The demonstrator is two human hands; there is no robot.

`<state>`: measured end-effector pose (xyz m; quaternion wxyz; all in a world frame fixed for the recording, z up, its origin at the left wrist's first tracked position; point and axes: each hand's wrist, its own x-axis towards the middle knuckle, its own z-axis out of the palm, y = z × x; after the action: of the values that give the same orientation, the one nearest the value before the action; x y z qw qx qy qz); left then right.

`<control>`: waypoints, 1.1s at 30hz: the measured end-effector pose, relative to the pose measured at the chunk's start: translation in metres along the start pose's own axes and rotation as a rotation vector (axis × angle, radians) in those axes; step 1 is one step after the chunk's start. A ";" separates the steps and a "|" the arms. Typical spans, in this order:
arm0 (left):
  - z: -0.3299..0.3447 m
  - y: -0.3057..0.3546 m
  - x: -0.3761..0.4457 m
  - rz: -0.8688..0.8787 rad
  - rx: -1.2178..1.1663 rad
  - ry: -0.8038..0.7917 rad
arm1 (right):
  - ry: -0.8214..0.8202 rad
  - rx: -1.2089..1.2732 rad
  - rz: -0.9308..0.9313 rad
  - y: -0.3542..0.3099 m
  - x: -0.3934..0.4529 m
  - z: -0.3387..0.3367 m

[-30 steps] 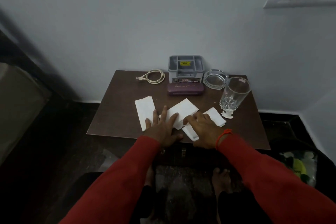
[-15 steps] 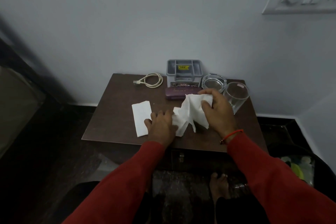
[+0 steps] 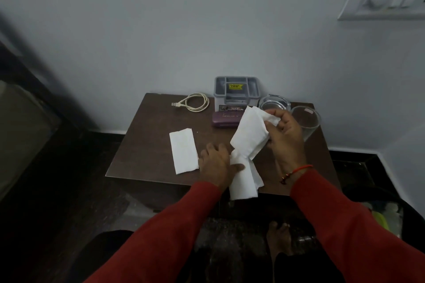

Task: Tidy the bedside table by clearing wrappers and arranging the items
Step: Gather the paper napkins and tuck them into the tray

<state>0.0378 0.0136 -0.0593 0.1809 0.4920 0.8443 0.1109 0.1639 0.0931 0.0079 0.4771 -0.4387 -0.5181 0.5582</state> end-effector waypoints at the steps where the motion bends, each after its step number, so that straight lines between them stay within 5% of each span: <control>1: 0.001 0.000 0.001 -0.001 -0.044 0.014 | -0.004 0.032 -0.006 -0.001 -0.001 0.000; 6: -0.018 0.000 0.015 -0.087 -0.758 0.083 | -0.094 0.092 -0.228 -0.009 -0.002 0.001; 12: -0.052 0.007 0.015 -0.360 -1.739 -0.219 | -0.474 -0.521 -0.687 0.004 -0.007 -0.002; 17: -0.057 -0.009 0.015 -0.314 -1.584 -0.030 | -0.709 -0.616 -0.719 0.013 -0.009 0.010; 22: -0.096 -0.059 0.011 -0.397 -1.586 0.388 | -0.445 -0.271 -0.451 0.003 -0.010 0.033; 24: -0.112 -0.074 0.001 -0.420 -1.715 0.390 | -0.442 -0.354 -0.389 0.012 -0.009 0.053; 27: -0.117 -0.078 -0.002 -0.506 -1.834 0.315 | -0.746 -0.749 -0.396 0.037 -0.009 0.084; 29: -0.121 -0.078 0.004 -0.548 -1.891 0.245 | -0.906 -1.030 -0.535 0.059 -0.012 0.097; 33: -0.132 -0.077 0.016 -0.477 -2.083 0.084 | -0.908 -1.419 -0.776 0.098 -0.016 0.111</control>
<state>-0.0853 -0.0115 0.0292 0.4999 -0.0870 0.4137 0.7559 0.0501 0.0587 -0.0809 0.0015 -0.1631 -0.9862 0.0301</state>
